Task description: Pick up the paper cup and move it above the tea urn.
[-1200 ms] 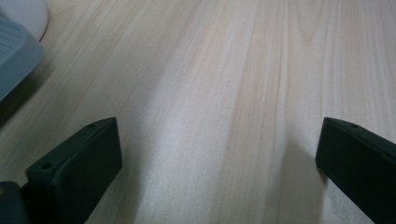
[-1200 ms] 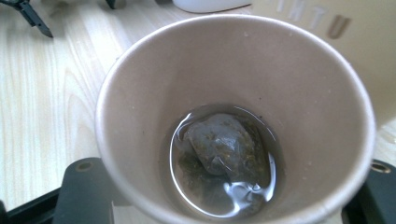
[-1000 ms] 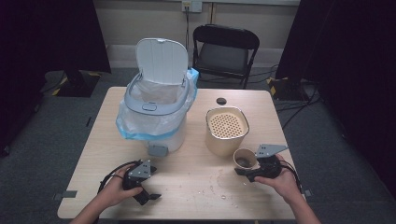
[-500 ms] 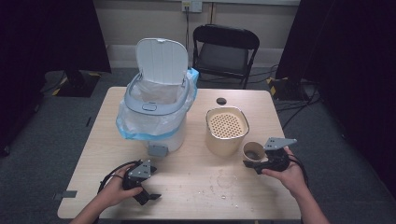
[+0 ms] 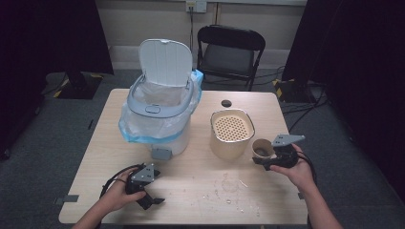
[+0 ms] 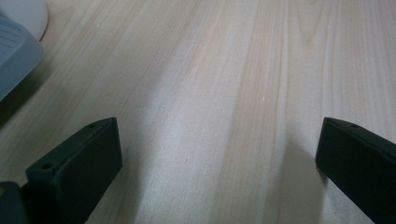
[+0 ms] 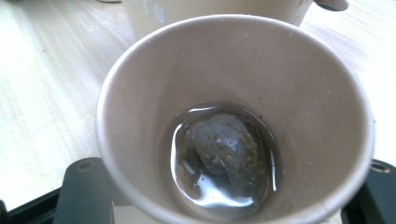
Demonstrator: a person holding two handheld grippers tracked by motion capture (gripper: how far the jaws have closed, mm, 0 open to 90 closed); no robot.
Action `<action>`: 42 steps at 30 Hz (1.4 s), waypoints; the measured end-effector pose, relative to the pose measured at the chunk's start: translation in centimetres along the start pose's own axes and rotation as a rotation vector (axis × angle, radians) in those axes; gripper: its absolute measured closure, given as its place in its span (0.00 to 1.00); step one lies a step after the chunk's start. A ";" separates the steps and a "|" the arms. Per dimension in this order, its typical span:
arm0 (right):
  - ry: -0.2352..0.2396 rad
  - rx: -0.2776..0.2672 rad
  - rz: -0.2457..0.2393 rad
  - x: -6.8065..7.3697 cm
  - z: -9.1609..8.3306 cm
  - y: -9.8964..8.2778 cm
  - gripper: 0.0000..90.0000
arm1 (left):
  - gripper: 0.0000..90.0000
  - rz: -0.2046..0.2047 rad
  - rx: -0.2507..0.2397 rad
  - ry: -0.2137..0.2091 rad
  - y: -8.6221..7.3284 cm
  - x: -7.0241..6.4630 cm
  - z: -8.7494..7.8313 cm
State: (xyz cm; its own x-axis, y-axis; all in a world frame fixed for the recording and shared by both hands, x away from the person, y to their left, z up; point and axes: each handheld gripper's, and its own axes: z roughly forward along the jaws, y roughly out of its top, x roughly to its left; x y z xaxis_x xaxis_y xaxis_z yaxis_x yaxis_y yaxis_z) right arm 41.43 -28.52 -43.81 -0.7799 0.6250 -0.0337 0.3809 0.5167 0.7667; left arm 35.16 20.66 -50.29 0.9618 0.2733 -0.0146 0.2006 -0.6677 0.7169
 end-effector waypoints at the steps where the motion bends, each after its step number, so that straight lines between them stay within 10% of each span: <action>1: -0.003 0.002 -0.003 -0.3 0.1 0.2 0.33 | 0.00 -0.003 0.000 -0.002 0.0 0.0 0.0; 42: -0.074 0.012 -0.018 -6.9 0.2 3.9 0.34 | 0.00 0.000 0.000 0.000 0.0 0.0 0.0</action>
State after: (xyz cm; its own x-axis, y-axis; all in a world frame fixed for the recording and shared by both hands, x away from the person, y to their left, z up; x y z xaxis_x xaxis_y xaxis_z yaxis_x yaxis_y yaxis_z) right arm 48.42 -30.68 -40.75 -0.7484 0.6563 -0.0952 0.3730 0.5353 0.7579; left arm 35.16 20.66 -50.29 0.9618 0.2733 -0.0151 0.2010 -0.6675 0.7170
